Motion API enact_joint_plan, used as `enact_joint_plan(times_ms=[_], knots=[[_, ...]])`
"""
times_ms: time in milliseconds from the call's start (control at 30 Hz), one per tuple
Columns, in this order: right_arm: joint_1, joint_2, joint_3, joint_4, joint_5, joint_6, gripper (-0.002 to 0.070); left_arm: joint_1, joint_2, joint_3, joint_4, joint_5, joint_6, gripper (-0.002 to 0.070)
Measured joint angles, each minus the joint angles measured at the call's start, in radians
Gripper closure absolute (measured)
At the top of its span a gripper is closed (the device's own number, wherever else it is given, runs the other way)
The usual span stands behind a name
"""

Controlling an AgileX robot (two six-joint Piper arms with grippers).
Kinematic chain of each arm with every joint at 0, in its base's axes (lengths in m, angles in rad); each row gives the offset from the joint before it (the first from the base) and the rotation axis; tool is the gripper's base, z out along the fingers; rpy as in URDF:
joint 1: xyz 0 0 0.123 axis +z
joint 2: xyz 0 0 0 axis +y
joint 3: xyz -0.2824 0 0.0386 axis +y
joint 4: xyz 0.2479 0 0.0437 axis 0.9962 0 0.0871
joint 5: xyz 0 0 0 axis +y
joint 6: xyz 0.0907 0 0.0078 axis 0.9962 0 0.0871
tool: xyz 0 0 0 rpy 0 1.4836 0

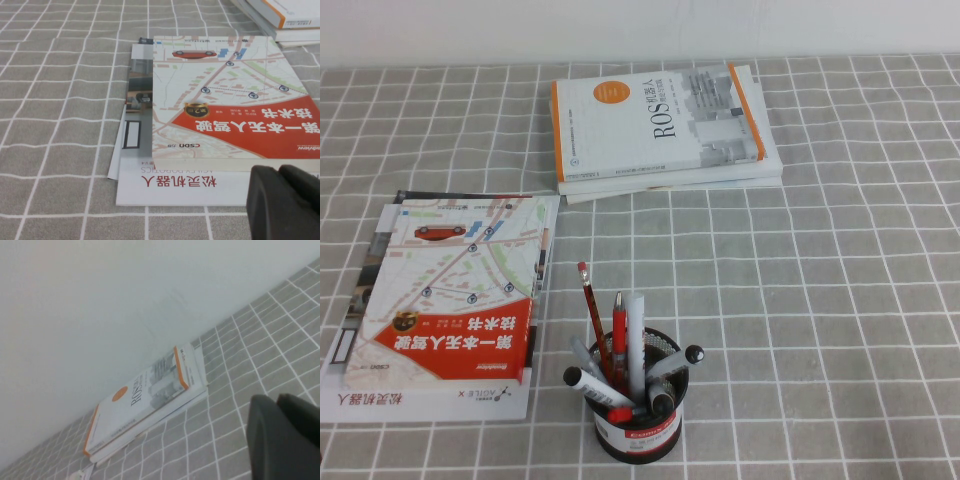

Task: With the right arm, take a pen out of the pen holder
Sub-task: 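Take a marker out of the pen holder and lay it on the table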

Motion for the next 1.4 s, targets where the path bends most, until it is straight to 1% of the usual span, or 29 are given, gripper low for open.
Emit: enact_joint_plan(times_ms=[233, 400, 667, 767, 867, 1067, 1233, 1300, 1400], knots=[[0.0, 0.0, 0.0, 0.053, 0.019, 0.0, 0.0689, 0.0, 0.0, 0.0, 0.0, 0.0, 0.0, 0.0678], [0.0, 0.019, -0.071, 0.042, 0.157, 0.0, 0.0689, 0.0, 0.0, 0.0, 0.0, 0.0, 0.0, 0.0678], [0.0, 0.246, -0.317, -0.107, 0.473, 0.0, 0.0689, 0.0, 0.0, 0.0, 0.0, 0.0, 0.0, 0.0678], [0.0, 0.346, -0.392, -0.164, 0.563, -0.002, 0.0689, 0.0, 0.0, 0.0, 0.0, 0.0, 0.0, 0.0678], [0.0, 0.436, -0.447, -0.192, 0.62, -0.044, 0.0689, 0.0, 0.0, 0.0, 0.0, 0.0, 0.0, 0.0678], [0.0, 0.6, -0.522, -0.172, 0.637, -0.175, 0.0688, 0.0, 0.0, 0.0, 0.0, 0.0, 0.0, 0.0678], [0.005, 0.722, -0.546, 0.001, 0.592, -0.376, 0.0688, 0.0, 0.0, 0.0, 0.0, 0.0, 0.0, 0.0678], [0.036, 0.779, -0.548, 0.046, 0.559, -0.428, 0.0688, 0.0, 0.0, 0.0, 0.0, 0.0, 0.0, 0.0678], [0.135, 0.867, -0.558, 0.071, 0.495, -0.457, 0.0688, 0.0, 0.0, 0.0, 0.0, 0.0, 0.0, 0.0678]])
